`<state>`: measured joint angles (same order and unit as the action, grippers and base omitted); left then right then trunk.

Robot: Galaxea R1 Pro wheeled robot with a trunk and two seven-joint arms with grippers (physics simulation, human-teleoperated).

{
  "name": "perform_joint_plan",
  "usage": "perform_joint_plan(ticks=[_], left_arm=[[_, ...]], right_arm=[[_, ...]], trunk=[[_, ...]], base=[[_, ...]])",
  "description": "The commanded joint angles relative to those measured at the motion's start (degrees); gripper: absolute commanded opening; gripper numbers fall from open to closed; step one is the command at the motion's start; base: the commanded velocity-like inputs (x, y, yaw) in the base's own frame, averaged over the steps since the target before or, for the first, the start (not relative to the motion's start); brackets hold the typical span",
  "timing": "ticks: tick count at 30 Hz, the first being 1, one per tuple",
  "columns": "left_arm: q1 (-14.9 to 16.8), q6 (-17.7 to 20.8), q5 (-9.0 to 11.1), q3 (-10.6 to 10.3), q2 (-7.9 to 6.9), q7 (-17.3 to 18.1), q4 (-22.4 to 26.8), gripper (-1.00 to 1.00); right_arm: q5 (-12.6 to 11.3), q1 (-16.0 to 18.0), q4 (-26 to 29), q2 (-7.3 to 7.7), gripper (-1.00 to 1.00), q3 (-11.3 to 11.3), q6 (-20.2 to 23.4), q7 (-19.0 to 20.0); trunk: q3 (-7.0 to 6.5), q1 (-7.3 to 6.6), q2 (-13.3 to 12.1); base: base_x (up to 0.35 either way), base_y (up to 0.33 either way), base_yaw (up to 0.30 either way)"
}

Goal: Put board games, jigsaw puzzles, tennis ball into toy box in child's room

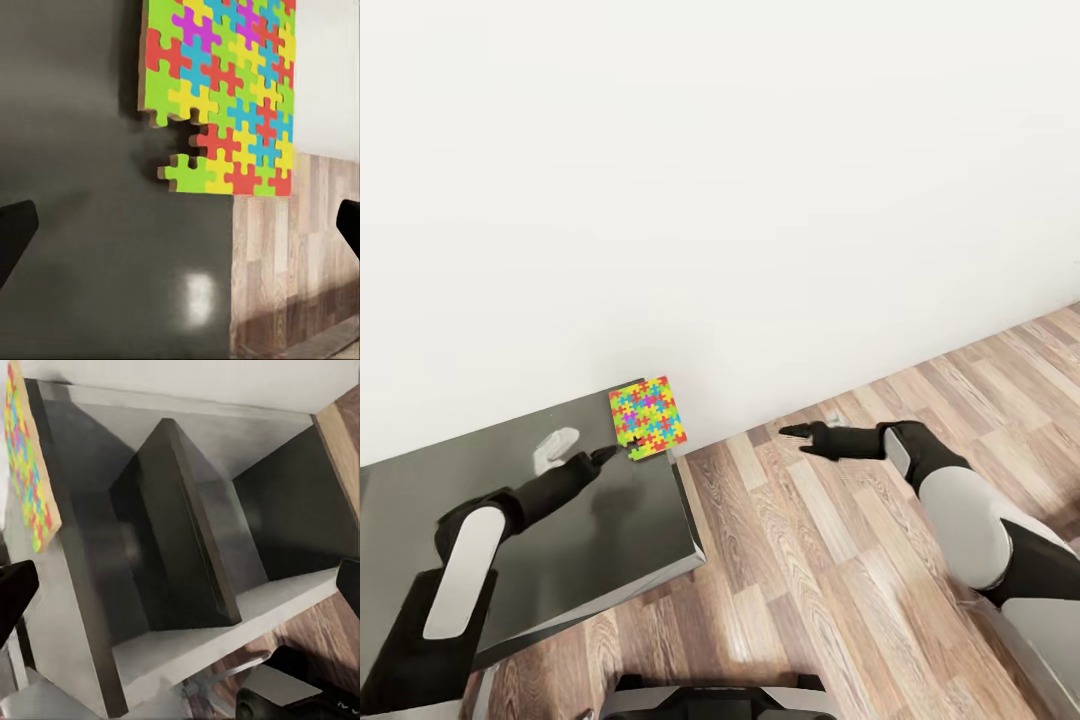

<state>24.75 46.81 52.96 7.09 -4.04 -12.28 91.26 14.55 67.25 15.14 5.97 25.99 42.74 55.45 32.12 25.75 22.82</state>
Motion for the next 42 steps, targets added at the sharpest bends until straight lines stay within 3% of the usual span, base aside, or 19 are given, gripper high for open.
perform_joint_plan(ticks=[1, 3, 5, 6, 9, 10, 13, 14, 16, 17, 22, 23, 25, 26, 29, 33, 42], left_arm=[[0.04, 0.24, 0.56, 0.01, 0.00, -0.50, 0.07, 1.00], [0.19, 0.38, 1.33, -0.97, 0.30, -0.13, 0.36, 1.00], [0.82, 0.61, 3.83, -1.67, 0.88, 0.50, 0.57, 1.00], [0.82, 0.61, 3.83, -1.67, 0.88, 0.50, 0.57, 1.00], [2.13, 1.67, 10.33, -2.37, 1.43, 1.30, 0.75, 1.00], [2.13, 1.67, 10.33, -2.37, 1.43, 1.30, 0.75, 1.00], [3.47, 3.93, 17.89, -2.66, 1.59, 1.83, 0.84, 1.00], [3.47, 3.93, 17.89, -2.66, 1.59, 1.83, 0.84, 1.00], [4.02, 5.62, 23.19, -2.45, 1.62, 2.18, 0.84, 1.00], [4.02, 5.62, 23.19, -2.45, 1.62, 2.18, 0.84, 1.00], [4.30, 7.77, 37.28, -1.27, 1.65, 2.27, 0.84, 1.00], [4.30, 7.77, 37.28, -1.27, 1.65, 2.27, 0.84, 1.00], [4.30, 8.15, 41.05, -1.11, 1.75, 2.22, 0.84, 1.00], [4.30, 8.15, 41.05, -1.11, 1.75, 2.22, 0.84, 1.00], [4.38, 8.48, 44.35, -1.07, 1.93, 2.10, 0.84, 1.00], [4.50, 8.65, 45.97, -1.57, 1.81, 1.78, 0.70, 1.00], [4.77, 8.85, 47.29, -2.57, 1.79, 0.94, 0.20, 1.00]], right_arm=[[0.62, 0.06, 0.01, -0.03, 1.00, 0.47, 0.28, 0.36], [-0.76, 0.67, -1.36, 0.01, 1.00, 0.82, -0.78, 3.29], [-2.12, 0.91, -2.24, 0.02, 1.00, 1.01, -1.47, 7.10], [-2.12, 0.91, -2.24, 0.02, 1.00, 1.01, -1.47, 7.10], [-3.36, 0.73, -2.80, -0.14, 1.00, 1.06, -2.10, 12.81], [-3.36, 0.73, -2.80, -0.14, 1.00, 1.06, -2.10, 12.81], [-3.75, 0.52, -1.29, -0.34, 1.00, 0.87, -2.54, 17.60], [-3.75, 0.52, -1.29, -0.34, 1.00, 0.87, -2.54, 17.60], [-3.84, 0.38, 0.78, -0.33, 1.00, 0.88, -2.55, 19.54], [-3.84, 0.38, 0.78, -0.33, 1.00, 0.88, -2.55, 19.54], [-4.37, -0.72, 4.27, -0.36, 1.00, 1.04, -2.70, 21.97], [-4.37, -0.72, 4.27, -0.36, 1.00, 1.04, -2.70, 21.97], [-4.49, -1.03, 4.97, -0.53, 1.00, 1.13, -2.83, 22.48], [-4.49, -1.03, 4.97, -0.53, 1.00, 1.13, -2.83, 22.48], [-4.61, -1.30, 5.58, -0.70, 1.00, 1.24, -2.94, 22.92], [-4.68, -1.41, 5.78, -0.70, 1.00, 1.33, -2.90, 23.04], [-4.74, -1.36, 5.71, -0.11, 1.00, 1.47, -2.75, 23.21]], trunk=[[0.08, 0.03, 0.09], [0.08, 0.03, 0.09], [0.08, 0.03, 0.09], [0.08, 0.03, 0.09], [0.08, 0.03, 0.09], [0.08, 0.03, 0.09], [0.08, 0.03, 0.09], [0.08, 0.03, 0.09], [0.08, 0.03, 0.09], [0.08, 0.03, 0.09], [0.08, 0.03, 0.09], [0.08, 0.03, 0.09], [0.08, 0.03, 0.09], [0.08, 0.03, 0.09], [0.14, 0.03, 0.09], [0.32, 0.03, 0.09], [1.01, 0.03, 0.09]], base=[[0.000, 0.000, 0.000], [0.000, 0.000, 0.000], [0.000, 0.000, 0.000], [0.000, 0.000, 0.000], [0.000, 0.000, 0.000], [0.000, 0.000, 0.000], [0.000, 0.000, 0.000], [0.000, 0.000, 0.000], [0.000, 0.000, 0.000], [0.000, 0.000, 0.000], [0.000, 0.000, 0.000], [0.000, 0.000, 0.000], [0.000, 0.000, 0.000], [0.000, 0.000, 0.000], [0.000, 0.000, 0.000], [0.000, 0.000, 0.000], [0.000, 0.000, 0.000]])
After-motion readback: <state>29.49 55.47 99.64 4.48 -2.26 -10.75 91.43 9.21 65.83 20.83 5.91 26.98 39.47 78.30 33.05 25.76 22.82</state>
